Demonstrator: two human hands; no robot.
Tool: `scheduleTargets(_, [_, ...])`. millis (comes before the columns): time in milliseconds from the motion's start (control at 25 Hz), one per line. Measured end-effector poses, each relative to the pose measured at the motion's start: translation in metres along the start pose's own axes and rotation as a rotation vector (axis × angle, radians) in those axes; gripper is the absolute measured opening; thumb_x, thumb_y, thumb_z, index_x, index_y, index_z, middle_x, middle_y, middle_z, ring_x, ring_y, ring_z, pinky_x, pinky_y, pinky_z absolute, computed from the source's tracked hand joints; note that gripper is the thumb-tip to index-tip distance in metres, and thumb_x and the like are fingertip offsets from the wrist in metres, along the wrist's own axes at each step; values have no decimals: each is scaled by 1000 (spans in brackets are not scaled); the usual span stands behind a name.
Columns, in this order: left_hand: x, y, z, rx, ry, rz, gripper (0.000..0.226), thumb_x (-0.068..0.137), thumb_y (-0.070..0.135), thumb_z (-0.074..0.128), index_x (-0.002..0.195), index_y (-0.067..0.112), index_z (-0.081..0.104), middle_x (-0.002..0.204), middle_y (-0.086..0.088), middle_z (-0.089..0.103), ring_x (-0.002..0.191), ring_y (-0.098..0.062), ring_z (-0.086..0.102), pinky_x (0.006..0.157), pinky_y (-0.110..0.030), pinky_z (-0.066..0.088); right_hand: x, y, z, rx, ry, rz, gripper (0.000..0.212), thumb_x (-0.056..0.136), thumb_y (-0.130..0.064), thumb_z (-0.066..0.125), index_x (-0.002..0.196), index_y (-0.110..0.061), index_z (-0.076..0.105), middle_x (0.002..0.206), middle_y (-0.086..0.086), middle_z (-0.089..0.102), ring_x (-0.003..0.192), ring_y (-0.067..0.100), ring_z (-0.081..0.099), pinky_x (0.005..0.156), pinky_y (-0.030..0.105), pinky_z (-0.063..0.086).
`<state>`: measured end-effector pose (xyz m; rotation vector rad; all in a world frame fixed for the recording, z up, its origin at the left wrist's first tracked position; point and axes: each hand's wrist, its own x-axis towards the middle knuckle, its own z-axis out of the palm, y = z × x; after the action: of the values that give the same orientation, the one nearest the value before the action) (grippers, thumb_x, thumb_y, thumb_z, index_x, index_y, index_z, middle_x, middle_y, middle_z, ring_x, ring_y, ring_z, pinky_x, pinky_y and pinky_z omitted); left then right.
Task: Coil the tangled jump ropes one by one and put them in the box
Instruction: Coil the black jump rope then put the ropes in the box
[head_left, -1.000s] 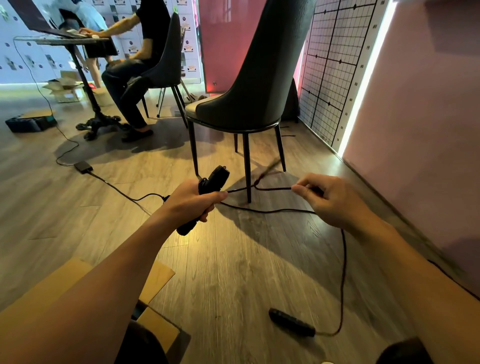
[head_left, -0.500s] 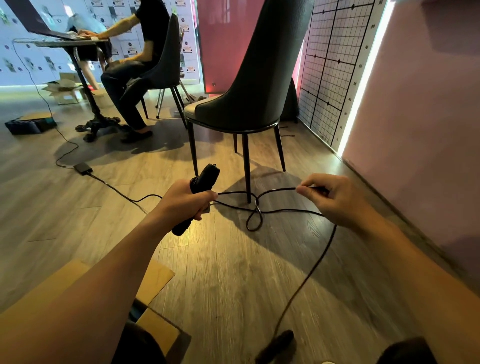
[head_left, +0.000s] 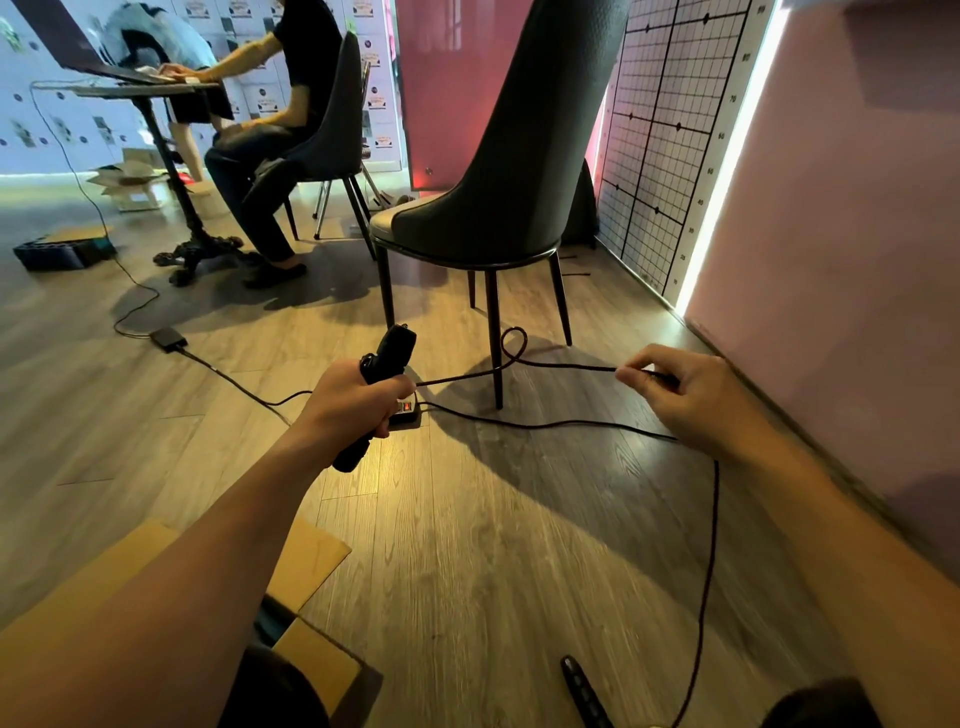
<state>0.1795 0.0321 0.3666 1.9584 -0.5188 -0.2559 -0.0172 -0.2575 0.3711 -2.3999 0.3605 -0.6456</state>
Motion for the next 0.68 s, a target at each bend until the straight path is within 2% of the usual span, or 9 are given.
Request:
scheduleTargets(160, [1, -2, 1, -28, -11, -19, 13, 90, 9, 65, 79, 3, 61, 62, -13, 54, 43, -14, 51, 50, -29, 49, 6, 2, 5, -60, 180, 29, 36, 102, -35, 51, 73, -17, 62, 50, -8, 46, 45, 7, 40, 49, 24, 33])
scheduleTargets(280, [3, -4, 0, -29, 14, -38, 12, 89, 11, 65, 83, 1, 62, 62, -11, 54, 44, -14, 51, 51, -30, 50, 11, 7, 2, -147, 338, 101, 55, 106, -34, 40, 59, -6, 49, 51, 7, 49, 48, 25, 46, 51, 34, 39])
scheduleTargets(400, [5, -8, -7, -143, 44, -116, 11, 88, 12, 67, 85, 3, 61, 59, -7, 52, 44, -15, 50, 57, -36, 51, 9, 13, -10, -225, 438, 227, 61, 107, -28, 37, 51, -4, 37, 47, 12, 41, 45, 27, 36, 52, 39, 30])
scheduleTargets(480, [3, -6, -8, -255, 22, -169, 10, 88, 11, 66, 86, 5, 59, 58, -4, 50, 45, -15, 47, 55, -35, 48, 5, 24, -13, -254, 352, 346, 62, 105, -27, 39, 47, -5, 38, 46, 12, 42, 46, 27, 40, 51, 33, 31])
scheduleTargets(560, [-1, 1, -3, -341, -37, -186, 10, 90, 11, 64, 87, 7, 56, 58, -3, 48, 46, -15, 44, 52, -32, 45, 6, 34, -8, -340, 130, 464, 53, 101, -32, 45, 54, -7, 54, 61, 16, 57, 61, 33, 55, 56, 33, 38])
scheduleTargets(640, [-7, 9, 6, -390, -122, -187, 11, 91, 11, 63, 86, 8, 54, 57, -2, 46, 46, -14, 42, 52, -31, 43, 7, 33, 5, -431, -68, 479, 26, 95, -32, 54, 91, -14, 72, 100, 15, 67, 91, 32, 62, 76, 34, 50])
scheduleTargets(680, [-9, 13, 11, -391, -165, -186, 12, 91, 12, 63, 84, 9, 53, 58, -1, 46, 46, -14, 42, 52, -30, 43, 7, 25, 13, -434, -131, 421, 26, 93, -31, 58, 113, -19, 70, 118, 12, 63, 106, 30, 60, 88, 38, 51])
